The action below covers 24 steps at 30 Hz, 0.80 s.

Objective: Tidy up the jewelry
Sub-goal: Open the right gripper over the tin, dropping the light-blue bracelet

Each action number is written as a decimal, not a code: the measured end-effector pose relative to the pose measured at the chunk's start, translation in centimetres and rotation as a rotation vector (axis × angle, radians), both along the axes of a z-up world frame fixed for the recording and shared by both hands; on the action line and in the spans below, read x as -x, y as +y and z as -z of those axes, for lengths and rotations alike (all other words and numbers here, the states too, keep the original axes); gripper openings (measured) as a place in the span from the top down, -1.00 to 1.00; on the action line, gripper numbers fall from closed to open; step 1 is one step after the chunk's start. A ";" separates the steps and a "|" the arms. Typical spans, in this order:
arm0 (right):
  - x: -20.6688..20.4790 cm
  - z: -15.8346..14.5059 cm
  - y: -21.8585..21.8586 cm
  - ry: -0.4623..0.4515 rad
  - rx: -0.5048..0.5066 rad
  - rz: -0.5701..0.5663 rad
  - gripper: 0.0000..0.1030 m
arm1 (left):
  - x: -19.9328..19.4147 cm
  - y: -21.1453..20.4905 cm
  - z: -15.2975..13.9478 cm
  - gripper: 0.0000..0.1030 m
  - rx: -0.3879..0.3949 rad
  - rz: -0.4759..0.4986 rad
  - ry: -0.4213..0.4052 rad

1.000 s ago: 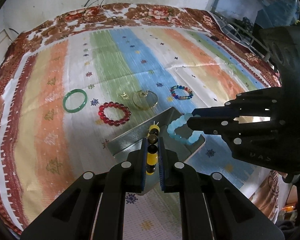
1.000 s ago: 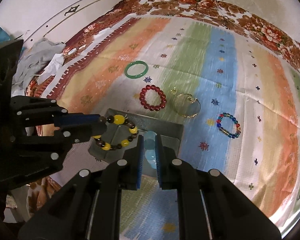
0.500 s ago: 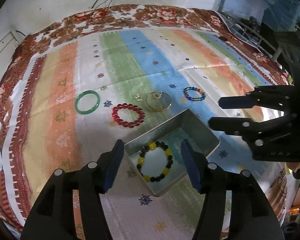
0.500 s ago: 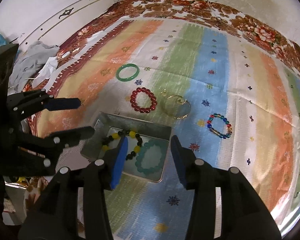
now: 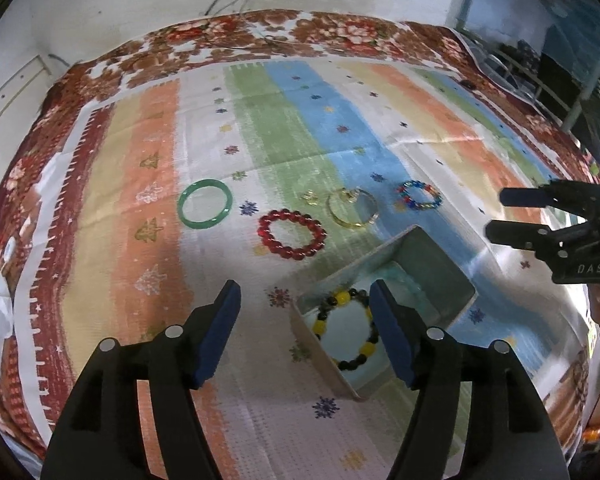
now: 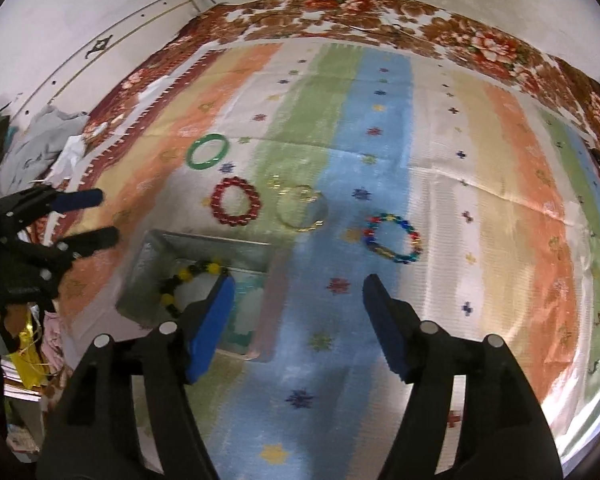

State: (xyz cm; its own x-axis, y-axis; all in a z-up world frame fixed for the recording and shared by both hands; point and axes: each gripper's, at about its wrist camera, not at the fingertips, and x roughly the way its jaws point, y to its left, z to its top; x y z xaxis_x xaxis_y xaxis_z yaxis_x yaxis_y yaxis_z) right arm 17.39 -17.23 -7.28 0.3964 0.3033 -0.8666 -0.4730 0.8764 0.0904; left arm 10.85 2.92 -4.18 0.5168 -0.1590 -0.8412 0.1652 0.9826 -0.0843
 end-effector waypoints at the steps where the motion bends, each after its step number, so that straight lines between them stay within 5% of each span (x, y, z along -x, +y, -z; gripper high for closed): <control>1: -0.4 0.1 -0.4 -0.007 0.013 0.007 -0.31 | -0.2 0.2 0.1 -0.30 0.000 -0.002 0.004; 24: -7.6 6.3 -5.1 0.085 0.054 0.093 -0.31 | -7.5 2.4 4.2 -0.30 -0.032 -0.027 0.083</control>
